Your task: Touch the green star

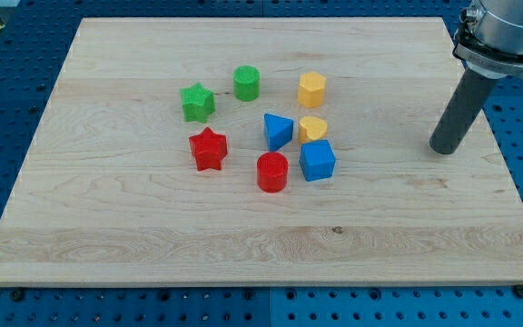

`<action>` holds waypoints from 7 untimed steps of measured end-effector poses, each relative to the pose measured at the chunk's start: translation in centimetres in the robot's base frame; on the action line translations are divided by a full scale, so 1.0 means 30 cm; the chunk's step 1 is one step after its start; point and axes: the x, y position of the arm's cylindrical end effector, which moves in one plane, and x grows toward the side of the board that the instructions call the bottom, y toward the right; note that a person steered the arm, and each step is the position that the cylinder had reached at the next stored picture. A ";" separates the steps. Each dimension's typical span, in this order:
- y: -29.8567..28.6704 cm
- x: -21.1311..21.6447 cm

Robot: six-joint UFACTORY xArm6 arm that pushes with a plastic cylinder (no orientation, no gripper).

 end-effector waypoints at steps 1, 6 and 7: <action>0.011 0.000; 0.026 -0.077; -0.008 -0.269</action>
